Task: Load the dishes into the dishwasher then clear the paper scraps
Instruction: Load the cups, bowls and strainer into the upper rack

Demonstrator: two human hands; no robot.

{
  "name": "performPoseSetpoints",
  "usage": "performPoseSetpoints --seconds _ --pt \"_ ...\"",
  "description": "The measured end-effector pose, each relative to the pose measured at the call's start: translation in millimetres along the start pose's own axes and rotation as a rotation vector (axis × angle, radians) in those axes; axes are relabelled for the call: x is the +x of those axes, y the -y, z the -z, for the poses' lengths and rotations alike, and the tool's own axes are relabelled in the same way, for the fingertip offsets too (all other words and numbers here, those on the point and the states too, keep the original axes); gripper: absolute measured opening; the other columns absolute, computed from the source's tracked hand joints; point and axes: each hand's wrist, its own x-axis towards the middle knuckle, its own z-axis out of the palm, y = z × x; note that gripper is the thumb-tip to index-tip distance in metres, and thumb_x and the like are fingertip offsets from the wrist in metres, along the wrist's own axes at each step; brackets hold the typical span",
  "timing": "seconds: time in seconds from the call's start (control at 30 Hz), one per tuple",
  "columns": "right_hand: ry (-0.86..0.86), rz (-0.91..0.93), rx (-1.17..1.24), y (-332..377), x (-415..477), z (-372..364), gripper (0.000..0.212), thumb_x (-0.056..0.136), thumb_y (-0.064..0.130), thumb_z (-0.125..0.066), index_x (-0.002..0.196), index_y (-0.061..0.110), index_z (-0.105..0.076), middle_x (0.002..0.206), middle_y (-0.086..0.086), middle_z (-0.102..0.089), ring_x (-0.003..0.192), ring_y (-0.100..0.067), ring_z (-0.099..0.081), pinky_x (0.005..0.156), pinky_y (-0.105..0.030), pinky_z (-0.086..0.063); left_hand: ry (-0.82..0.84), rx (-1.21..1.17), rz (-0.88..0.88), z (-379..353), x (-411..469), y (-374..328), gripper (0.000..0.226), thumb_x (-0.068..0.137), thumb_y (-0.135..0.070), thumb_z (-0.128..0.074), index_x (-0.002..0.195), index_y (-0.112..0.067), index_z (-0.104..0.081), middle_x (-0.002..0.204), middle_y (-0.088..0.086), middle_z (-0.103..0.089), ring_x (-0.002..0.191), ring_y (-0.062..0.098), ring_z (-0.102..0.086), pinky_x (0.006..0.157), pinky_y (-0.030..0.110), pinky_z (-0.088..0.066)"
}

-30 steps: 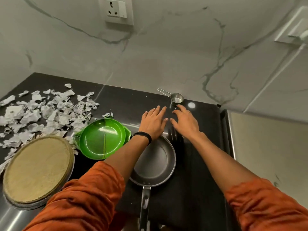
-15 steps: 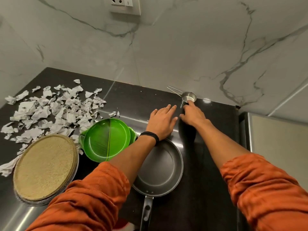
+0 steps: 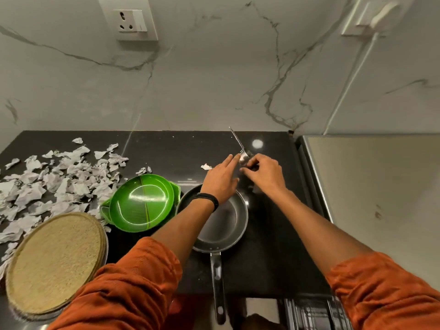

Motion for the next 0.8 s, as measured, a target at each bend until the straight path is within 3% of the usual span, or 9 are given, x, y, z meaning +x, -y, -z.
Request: performPoseSetpoints --seconds 0.1,0.2,0.33,0.5,0.63,0.8 --pt "-0.108 -0.072 0.128 3 -50 15 0.018 0.085 0.036 -0.077 0.087 0.025 -0.063 0.082 0.013 -0.067 0.078 -0.002 -0.064 0.079 -0.033 -0.058 -0.008 -0.104 -0.057 -8 -30 -20 0.072 0.096 -0.023 -0.062 0.158 -0.025 -0.024 0.162 0.007 -0.031 0.137 0.029 -0.047 0.113 0.044 -0.041" --pt "-0.178 -0.145 0.203 4 -96 28 0.018 0.086 0.033 -0.077 0.084 0.025 -0.061 0.079 0.011 -0.066 0.076 -0.004 -0.064 0.077 -0.034 -0.058 -0.036 -0.188 -0.129 -12 -59 -41 0.068 0.095 -0.027 -0.065 0.154 -0.025 -0.031 0.155 0.003 -0.039 0.118 0.025 -0.061 0.101 0.04 -0.052" --pt "-0.253 -0.253 0.27 -10 -151 50 0.028 0.079 0.037 -0.082 0.082 0.021 -0.059 0.076 0.009 -0.065 0.071 -0.005 -0.062 0.069 -0.029 -0.053 -0.008 -0.216 -0.278 -21 -91 -73 0.073 0.086 -0.021 -0.071 0.15 -0.024 -0.036 0.15 0.0 -0.039 0.123 0.024 -0.056 0.098 0.034 -0.051" --pt "-0.314 -0.345 0.261 -41 -217 88 0.034 0.079 0.039 -0.081 0.088 0.021 -0.054 0.079 0.008 -0.063 0.071 -0.007 -0.06 0.065 -0.023 -0.047 0.045 -0.213 -0.437 -47 -111 -127 0.072 0.082 -0.015 -0.072 0.144 -0.033 -0.039 0.144 -0.003 -0.043 0.119 0.023 -0.056 0.09 0.035 -0.054" --pt "-0.371 -0.444 0.279 -75 -263 117 0.038 0.081 0.042 -0.076 0.096 0.021 -0.048 0.081 0.006 -0.062 0.073 -0.012 -0.061 0.068 -0.031 -0.049 0.091 -0.12 -0.603 -78 -124 -173 0.08 0.082 -0.01 -0.075 0.149 -0.031 -0.037 0.14 0.004 -0.04 0.118 0.026 -0.053 0.089 0.039 -0.057" --pt "-0.48 -0.577 0.301 -125 -326 155 0.042 0.082 0.04 -0.076 0.102 0.021 -0.045 0.08 0.006 -0.056 0.07 -0.013 -0.056 0.065 -0.029 -0.045 0.117 -0.083 -0.804 -115 -136 -248 0.078 0.071 -0.011 -0.083 0.14 -0.026 -0.05 0.128 0.011 -0.044 0.114 0.031 -0.05 0.085 0.045 -0.058"
